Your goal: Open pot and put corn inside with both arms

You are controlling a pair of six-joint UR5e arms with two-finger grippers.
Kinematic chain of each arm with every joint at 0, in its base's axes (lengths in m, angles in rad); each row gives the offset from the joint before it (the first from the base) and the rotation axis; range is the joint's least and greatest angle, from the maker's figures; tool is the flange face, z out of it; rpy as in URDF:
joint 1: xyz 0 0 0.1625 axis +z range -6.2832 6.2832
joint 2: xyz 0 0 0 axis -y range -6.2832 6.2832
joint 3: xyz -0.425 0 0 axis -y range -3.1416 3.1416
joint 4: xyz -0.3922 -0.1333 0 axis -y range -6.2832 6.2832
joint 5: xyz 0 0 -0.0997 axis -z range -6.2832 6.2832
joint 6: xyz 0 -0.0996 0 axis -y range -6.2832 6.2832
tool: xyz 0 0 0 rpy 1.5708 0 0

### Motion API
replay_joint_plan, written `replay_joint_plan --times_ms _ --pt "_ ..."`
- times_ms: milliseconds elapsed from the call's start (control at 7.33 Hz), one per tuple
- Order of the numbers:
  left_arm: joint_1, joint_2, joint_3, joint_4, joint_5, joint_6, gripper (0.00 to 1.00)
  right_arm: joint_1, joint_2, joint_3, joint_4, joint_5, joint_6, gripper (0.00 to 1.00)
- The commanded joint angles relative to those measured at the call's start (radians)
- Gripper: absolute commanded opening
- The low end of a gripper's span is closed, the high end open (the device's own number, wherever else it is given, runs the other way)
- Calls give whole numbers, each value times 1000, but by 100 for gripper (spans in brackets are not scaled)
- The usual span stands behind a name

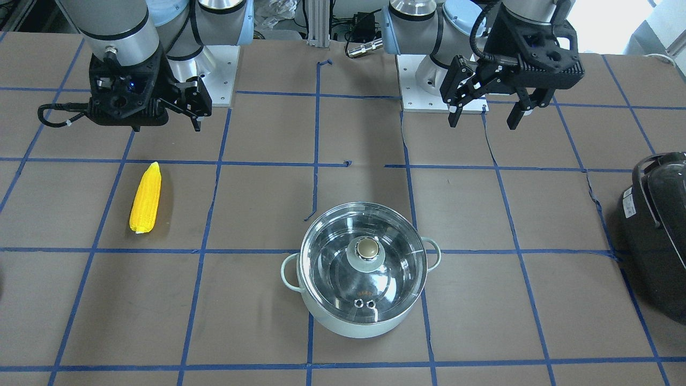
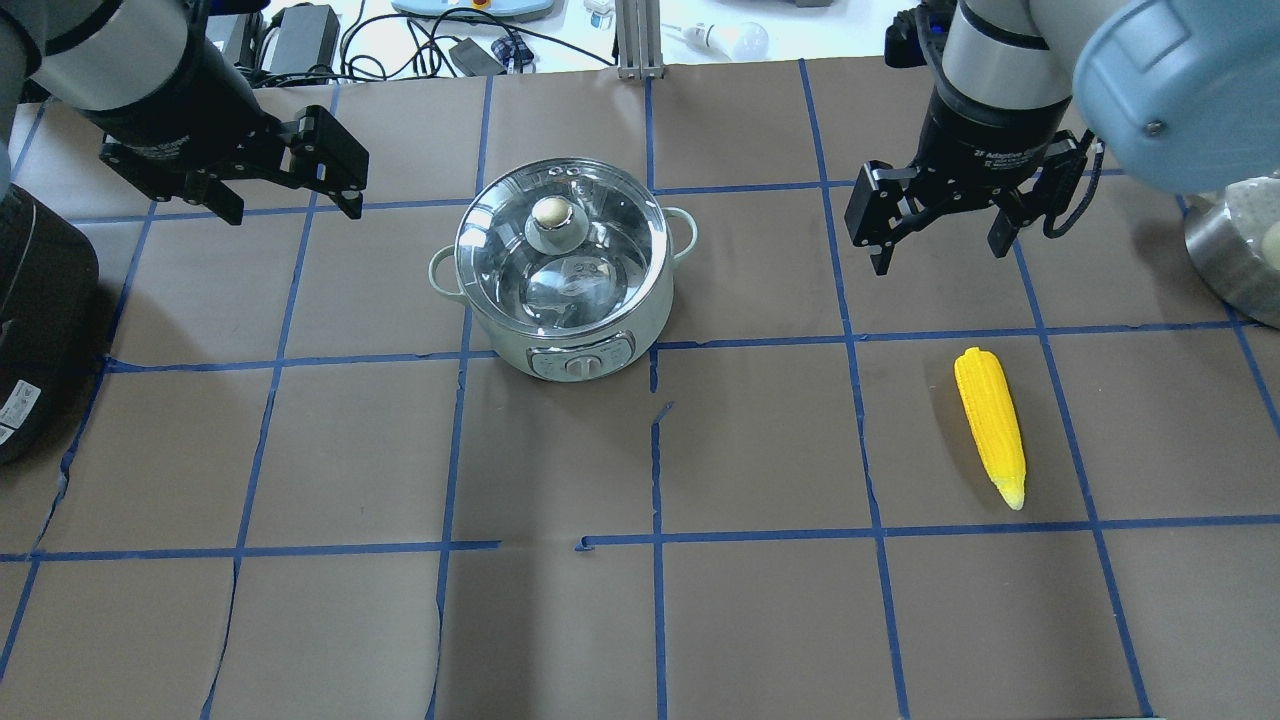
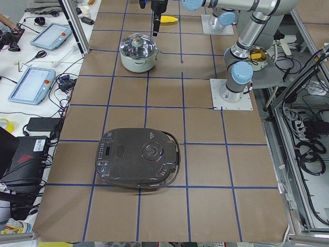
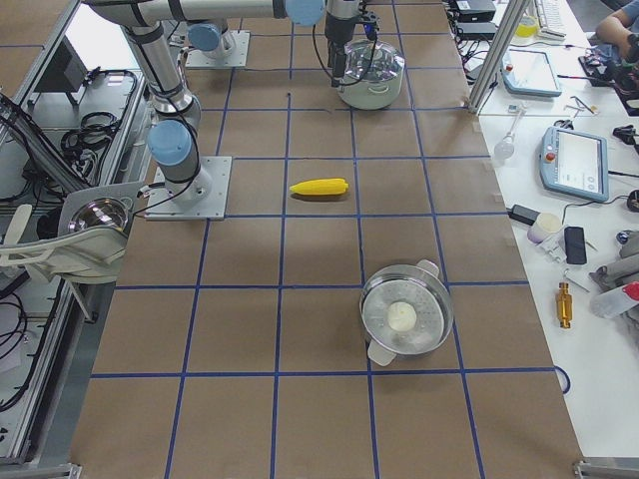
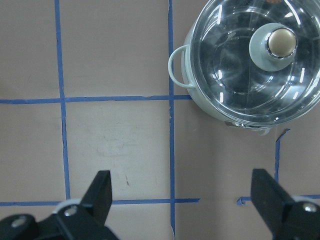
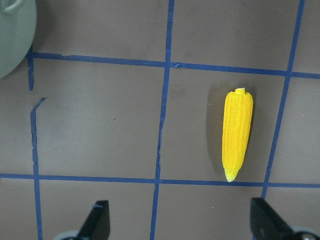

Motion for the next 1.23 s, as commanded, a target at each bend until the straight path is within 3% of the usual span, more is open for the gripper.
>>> replay_joint_plan --times_ms 0,1091 --pt "0 -5 -1 3 -2 0 100 -1 1 0 0 -2 0 100" --pt "0 -21 2 3 -2 0 100 -7 6 0 -17 -34 -12 100"
